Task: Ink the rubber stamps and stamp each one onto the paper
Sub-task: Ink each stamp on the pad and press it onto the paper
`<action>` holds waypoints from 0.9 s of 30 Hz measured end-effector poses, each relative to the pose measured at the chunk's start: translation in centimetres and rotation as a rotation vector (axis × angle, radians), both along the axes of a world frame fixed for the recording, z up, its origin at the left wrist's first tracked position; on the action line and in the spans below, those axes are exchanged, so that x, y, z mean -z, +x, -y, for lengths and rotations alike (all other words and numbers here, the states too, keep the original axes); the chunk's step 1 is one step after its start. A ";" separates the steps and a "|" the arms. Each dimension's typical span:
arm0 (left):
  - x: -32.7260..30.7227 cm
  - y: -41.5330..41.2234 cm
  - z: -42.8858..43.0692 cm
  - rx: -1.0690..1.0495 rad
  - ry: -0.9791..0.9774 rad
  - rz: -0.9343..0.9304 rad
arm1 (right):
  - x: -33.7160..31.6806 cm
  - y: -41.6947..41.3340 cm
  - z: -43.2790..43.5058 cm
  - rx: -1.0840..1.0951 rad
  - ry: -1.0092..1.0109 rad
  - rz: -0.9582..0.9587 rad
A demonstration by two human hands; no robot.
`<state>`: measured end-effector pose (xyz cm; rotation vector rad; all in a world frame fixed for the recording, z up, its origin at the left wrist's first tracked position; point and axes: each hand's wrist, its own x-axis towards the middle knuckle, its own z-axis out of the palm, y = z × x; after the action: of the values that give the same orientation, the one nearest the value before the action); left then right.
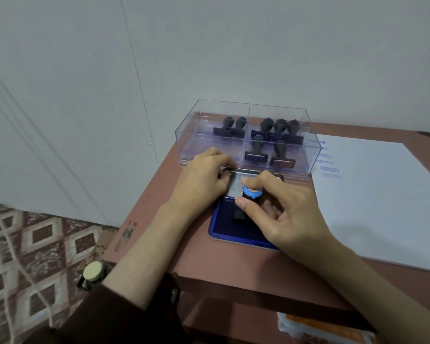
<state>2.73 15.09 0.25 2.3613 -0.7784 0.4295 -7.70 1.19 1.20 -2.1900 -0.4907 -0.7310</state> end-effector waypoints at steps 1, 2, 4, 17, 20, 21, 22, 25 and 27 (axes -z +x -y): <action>0.0 0.0 0.0 0.001 -0.001 -0.002 | 0.0 0.0 -0.1 -0.003 0.006 0.004; 0.0 0.0 0.0 0.001 -0.002 -0.003 | 0.0 0.0 -0.1 -0.004 0.010 0.008; 0.0 0.0 0.0 -0.002 -0.001 -0.003 | 0.0 0.0 -0.1 -0.009 0.023 0.008; -0.1 -0.1 0.1 -0.004 -0.003 -0.004 | 0.0 0.1 -0.1 -0.054 0.035 0.012; -0.1 -0.1 0.1 -0.004 0.006 0.002 | -0.1 0.1 -0.1 -0.050 0.019 0.014; -0.1 -0.1 0.1 -0.005 0.007 0.004 | -0.1 0.1 -0.1 -0.048 0.015 0.015; -0.1 -0.1 0.1 -0.007 0.008 0.005 | -0.1 0.1 -0.1 -0.048 0.013 0.016; -0.2 -0.1 0.1 -0.006 0.010 0.005 | -0.1 0.0 -0.1 -0.052 0.002 0.017; -0.2 -0.1 0.0 -0.005 0.007 0.002 | 0.0 0.0 -0.1 -0.055 0.006 0.013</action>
<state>2.61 15.04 0.42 2.3700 -0.7763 0.4322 -7.72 1.32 1.22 -2.1586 -0.5520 -0.7169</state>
